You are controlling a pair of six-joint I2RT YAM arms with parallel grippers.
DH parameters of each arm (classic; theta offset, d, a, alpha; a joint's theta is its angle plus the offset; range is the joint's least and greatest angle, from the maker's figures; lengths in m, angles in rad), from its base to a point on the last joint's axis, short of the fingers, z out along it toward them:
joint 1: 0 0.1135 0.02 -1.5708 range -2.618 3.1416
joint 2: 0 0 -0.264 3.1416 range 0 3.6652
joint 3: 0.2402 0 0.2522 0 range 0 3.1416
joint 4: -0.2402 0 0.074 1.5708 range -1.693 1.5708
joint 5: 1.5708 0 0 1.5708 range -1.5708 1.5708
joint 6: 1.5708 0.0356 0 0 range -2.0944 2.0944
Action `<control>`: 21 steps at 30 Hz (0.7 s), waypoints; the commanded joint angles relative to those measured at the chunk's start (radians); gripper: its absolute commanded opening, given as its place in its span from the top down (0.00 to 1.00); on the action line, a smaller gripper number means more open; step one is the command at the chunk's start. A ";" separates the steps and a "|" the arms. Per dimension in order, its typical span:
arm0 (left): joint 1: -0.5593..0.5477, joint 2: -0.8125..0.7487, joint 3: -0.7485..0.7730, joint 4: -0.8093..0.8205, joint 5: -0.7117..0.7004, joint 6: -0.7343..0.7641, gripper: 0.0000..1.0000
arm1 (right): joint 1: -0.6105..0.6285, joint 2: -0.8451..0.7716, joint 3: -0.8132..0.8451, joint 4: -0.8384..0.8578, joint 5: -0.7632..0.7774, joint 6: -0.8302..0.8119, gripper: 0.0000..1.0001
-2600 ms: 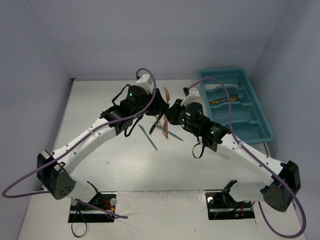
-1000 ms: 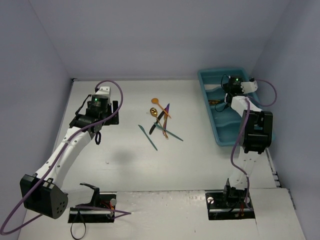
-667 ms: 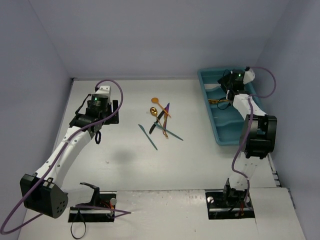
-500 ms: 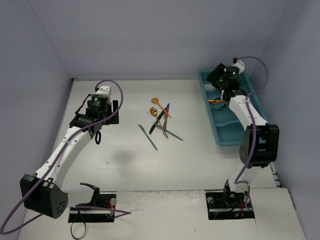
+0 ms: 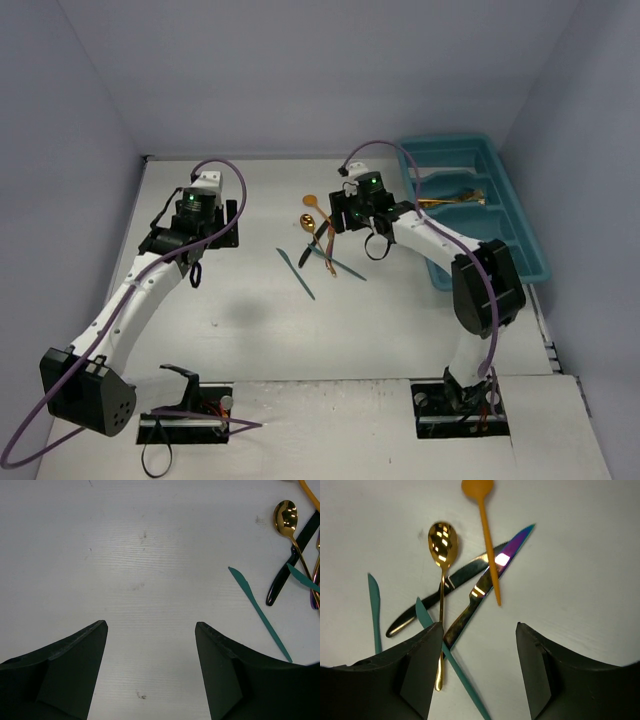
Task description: Sort the eating utensils into containers
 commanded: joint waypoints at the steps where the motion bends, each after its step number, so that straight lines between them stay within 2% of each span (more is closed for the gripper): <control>1: 0.007 -0.029 0.021 0.044 0.000 0.010 0.32 | 0.040 0.059 0.031 0.012 0.024 -0.061 0.45; 6: 0.007 -0.029 0.020 0.044 0.001 0.011 0.32 | 0.048 0.089 -0.005 0.010 0.024 -0.065 0.48; 14: 0.008 -0.017 0.024 0.045 0.014 0.009 0.32 | 0.048 0.036 -0.149 -0.001 -0.001 -0.097 0.49; 21: 0.007 -0.003 0.022 0.043 0.020 0.005 0.32 | 0.067 0.024 -0.203 0.000 0.024 -0.078 0.50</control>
